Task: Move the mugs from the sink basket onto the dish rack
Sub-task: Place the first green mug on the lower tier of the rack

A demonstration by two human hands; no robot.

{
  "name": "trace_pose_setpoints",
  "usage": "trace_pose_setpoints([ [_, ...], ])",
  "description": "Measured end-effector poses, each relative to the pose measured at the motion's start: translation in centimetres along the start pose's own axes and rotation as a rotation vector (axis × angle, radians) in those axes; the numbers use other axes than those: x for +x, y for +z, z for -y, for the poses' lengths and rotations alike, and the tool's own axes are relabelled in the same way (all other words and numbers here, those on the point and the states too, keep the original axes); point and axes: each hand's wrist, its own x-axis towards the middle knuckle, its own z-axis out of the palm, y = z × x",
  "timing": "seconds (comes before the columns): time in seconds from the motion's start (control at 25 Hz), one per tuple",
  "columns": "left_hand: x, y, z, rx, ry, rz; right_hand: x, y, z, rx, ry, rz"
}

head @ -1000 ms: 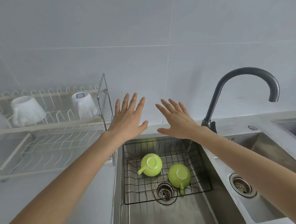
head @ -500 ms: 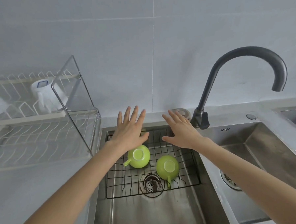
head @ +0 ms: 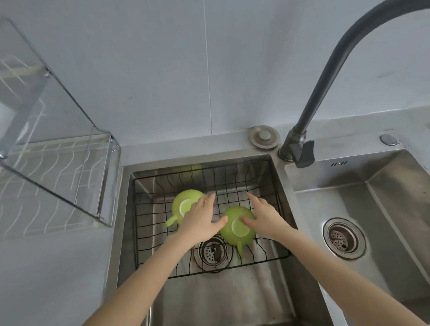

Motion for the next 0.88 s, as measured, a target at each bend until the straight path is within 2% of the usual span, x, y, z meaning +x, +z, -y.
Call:
trace_pose_setpoints([
  [0.12, 0.8, 2.8, 0.6, -0.184, -0.090, 0.067, 0.6, 1.8, -1.6, 0.073, 0.077, 0.042],
  [0.32, 3.2, 6.2, 1.3, -0.351, -0.218, 0.136, 2.9, 4.5, -3.7, 0.221, 0.148, 0.077],
  [0.52, 4.4, 7.7, 1.0, -0.569, -0.307, 0.119, 4.0, 5.2, -4.2, 0.261, 0.162, 0.028],
  [0.68, 4.9, 8.3, 1.3, -0.645, -0.358, 0.079, 4.5, 5.1, -4.2, 0.240, 0.154, 0.061],
  [0.88, 4.3, 8.1, 0.7, -0.715, -0.414, 0.013, 4.1, 4.2, -3.4, 0.289, 0.187, 0.019],
])
